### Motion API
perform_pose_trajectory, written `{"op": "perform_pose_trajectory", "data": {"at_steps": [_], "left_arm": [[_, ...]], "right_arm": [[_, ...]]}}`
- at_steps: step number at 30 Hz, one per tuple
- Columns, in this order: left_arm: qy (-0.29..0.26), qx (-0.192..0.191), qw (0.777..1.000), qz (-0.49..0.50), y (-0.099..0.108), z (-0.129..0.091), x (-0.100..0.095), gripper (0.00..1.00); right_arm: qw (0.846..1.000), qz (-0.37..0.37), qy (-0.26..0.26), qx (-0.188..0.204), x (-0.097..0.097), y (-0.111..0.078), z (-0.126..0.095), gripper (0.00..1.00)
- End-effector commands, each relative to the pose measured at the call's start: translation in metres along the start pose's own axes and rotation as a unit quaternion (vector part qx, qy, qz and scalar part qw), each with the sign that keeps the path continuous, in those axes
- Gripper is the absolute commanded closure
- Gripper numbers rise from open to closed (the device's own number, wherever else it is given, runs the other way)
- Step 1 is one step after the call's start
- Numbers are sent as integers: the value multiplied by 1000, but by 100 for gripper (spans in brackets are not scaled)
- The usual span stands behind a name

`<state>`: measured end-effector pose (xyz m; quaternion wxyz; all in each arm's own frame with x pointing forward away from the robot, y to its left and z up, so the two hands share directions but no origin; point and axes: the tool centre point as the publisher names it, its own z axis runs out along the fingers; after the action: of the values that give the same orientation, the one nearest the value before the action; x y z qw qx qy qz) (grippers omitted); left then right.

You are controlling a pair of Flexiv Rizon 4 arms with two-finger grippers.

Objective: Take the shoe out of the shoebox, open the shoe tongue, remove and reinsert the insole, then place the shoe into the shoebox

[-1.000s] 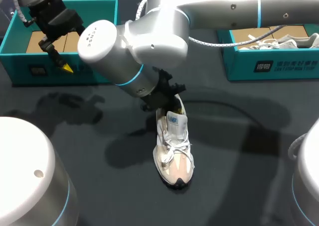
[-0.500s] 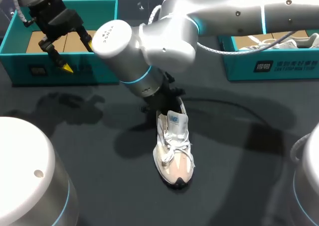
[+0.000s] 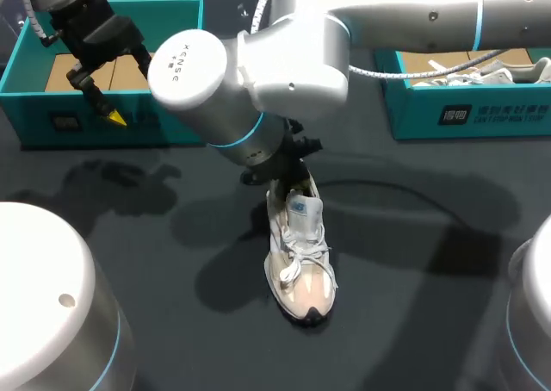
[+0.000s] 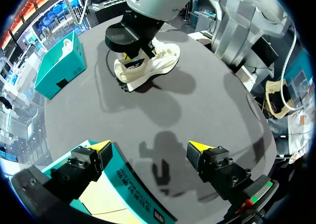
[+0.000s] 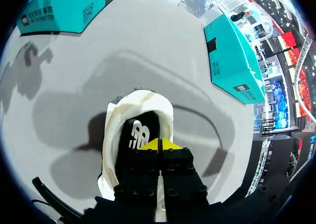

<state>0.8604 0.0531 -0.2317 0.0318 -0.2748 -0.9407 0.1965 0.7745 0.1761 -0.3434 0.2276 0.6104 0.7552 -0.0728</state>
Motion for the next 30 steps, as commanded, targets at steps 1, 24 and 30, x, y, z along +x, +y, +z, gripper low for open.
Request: {"op": "perform_pose_trajectory", "data": {"at_steps": [1,24,30], "left_arm": [[0,-1,1000,0,0,0,1,0],[0,-1,1000,0,0,0,1,0],[0,-1,1000,0,0,0,1,0]], "right_arm": [[1000,-1,11,6,2,1,13,100],[995,-22,69,73,14,-9,66,100],[992,-37,110,42,24,-5,57,100]]}}
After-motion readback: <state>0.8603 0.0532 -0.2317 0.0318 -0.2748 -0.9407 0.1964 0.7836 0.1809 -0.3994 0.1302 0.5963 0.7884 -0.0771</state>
